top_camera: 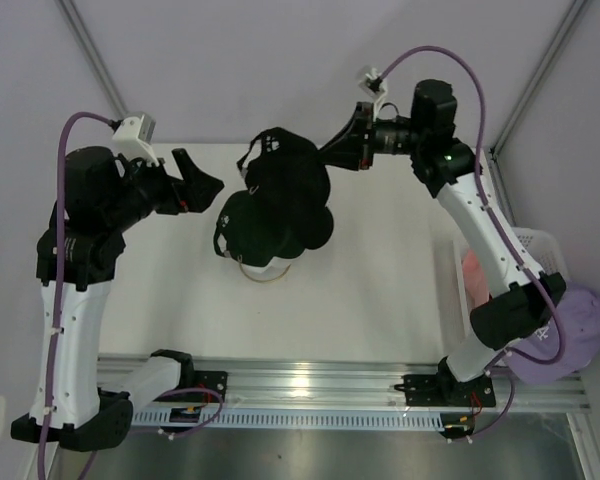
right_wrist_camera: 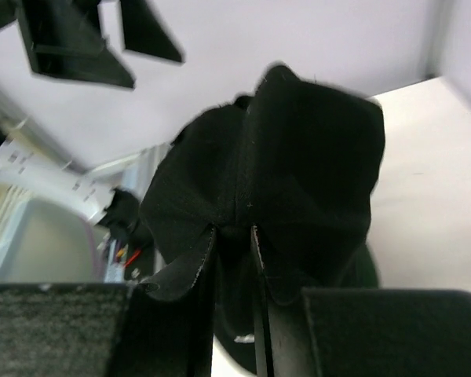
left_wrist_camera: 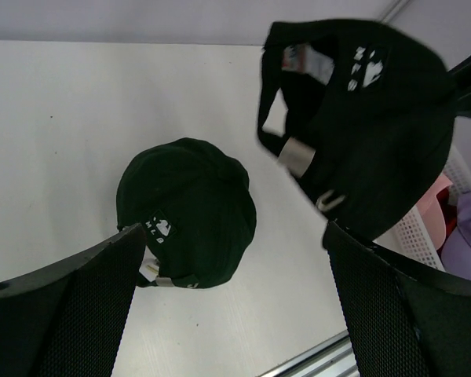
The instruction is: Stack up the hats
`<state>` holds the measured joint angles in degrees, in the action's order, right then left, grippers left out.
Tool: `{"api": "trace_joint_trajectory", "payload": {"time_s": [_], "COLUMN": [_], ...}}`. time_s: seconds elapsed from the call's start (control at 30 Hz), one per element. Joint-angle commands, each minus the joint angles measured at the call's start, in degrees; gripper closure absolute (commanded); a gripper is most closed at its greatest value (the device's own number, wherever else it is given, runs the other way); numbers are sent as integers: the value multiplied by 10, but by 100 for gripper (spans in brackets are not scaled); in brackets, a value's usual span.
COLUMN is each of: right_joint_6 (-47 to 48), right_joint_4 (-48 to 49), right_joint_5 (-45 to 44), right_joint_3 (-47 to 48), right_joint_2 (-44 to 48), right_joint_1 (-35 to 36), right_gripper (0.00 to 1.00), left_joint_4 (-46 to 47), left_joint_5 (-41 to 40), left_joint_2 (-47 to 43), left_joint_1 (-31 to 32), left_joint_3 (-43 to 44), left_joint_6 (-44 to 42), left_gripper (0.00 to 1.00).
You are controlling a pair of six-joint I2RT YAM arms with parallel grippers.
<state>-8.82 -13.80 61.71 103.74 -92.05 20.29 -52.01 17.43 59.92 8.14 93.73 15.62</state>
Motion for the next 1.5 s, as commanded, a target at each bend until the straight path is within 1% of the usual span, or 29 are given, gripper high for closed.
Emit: {"api": "trace_joint_trajectory", "payload": {"time_s": [0.0, 0.07, 0.2, 0.23, 0.27, 0.3, 0.33, 0.5, 0.63, 0.8, 0.83, 0.87, 0.9, 0.93, 0.97, 1.0, 1.03, 1.13, 1.2, 1.27, 1.3, 1.33, 1.4, 1.47], "right_joint_6": [34, 27, 49, 60, 61, 61, 58, 49, 46, 83, 86, 86, 86, 86, 86, 86, 81, 69, 61, 58, 59, 60, 60, 59], "right_joint_4": [-12, -8, -36, -37, -34, -29, -23, -2, -3, -70, -77, -83, -83, -84, -79, -76, -74, -55, -47, -46, -47, -49, -49, -48], "right_joint_5": [68, 92, 100, 101, 103, 103, 104, 117, 139, 141, 140, 138, 138, 138, 142, 146, 153, 165, 171, 179, 180, 184, 187, 190], "right_joint_3": [55, 70, 111, 123, 125, 127, 127, 136, 157, 201, 212, 216, 218, 223, 226, 228, 233, 236, 238, 238, 237, 236, 234, 234], "right_joint_2": [-38, -58, -100, -111, -115, -118, -124, -140, -164, -200, -204, -207, -213, -215, -218, -220, -225, -230, -232, -232, -232, -232, -232, -233], "right_joint_1": [41, 65, 98, 104, 108, 115, 119, 125, 126, 122, 121, 120, 117, 114, 113, 110, 109, 106, 106, 106, 106, 106, 107, 113], "right_gripper": [100, 100, 100, 100, 100, 100, 100, 100, 100, 100, 100, 100, 100, 100, 100, 100, 100, 100, 100, 100, 100, 100, 100, 100], "left_joint_4": [24, 14, 30, 39, 43, 52, 53, 61, 88, 88, 82, 82, 83, 84, 87, 89, 90, 89, 87, 83, 80, 81, 90, 96], "left_joint_5": [45, 38, 44, 51, 79, 94, 103, 103, 130, 150, 153, 158, 162, 167, 175, 177, 181, 192, 202, 198, 191, 191, 195, 195], "left_joint_2": [13, 24, 20, 21, 21, 22, 21, 17, 15, 13, 10, 6, -2, -7, -11, -15, -16, -5, 2, 7, 7, 6, 4, 5], "left_joint_1": [-11, -24, -69, -101, -114, -135, -142, -146, -146, -146, -146, -146, -146, -146, -146, -146, -146, -146, -146, -146, -146, -146, -146, -146], "left_joint_3": [13, 11, -33, -47, -60, -66, -72, -129, -175, -184, -186, -188, -189, -190, -191, -192, -189, -180, -178, -181, -184, -189, -200, -206], "left_joint_6": [25, 33, 51, 61, 65, 68, 72, 72, 82, 78, 74, 72, 72, 76, 78, 81, 85, 93, 96, 97, 96, 96, 101, 109], "left_gripper": [0, 0, 0, 1, 0, 1, 0, 1, 0, 0, 2, 8, 17, 34, 42, 48, 53, 56, 55, 41, 29, 24, 17, 17]}}
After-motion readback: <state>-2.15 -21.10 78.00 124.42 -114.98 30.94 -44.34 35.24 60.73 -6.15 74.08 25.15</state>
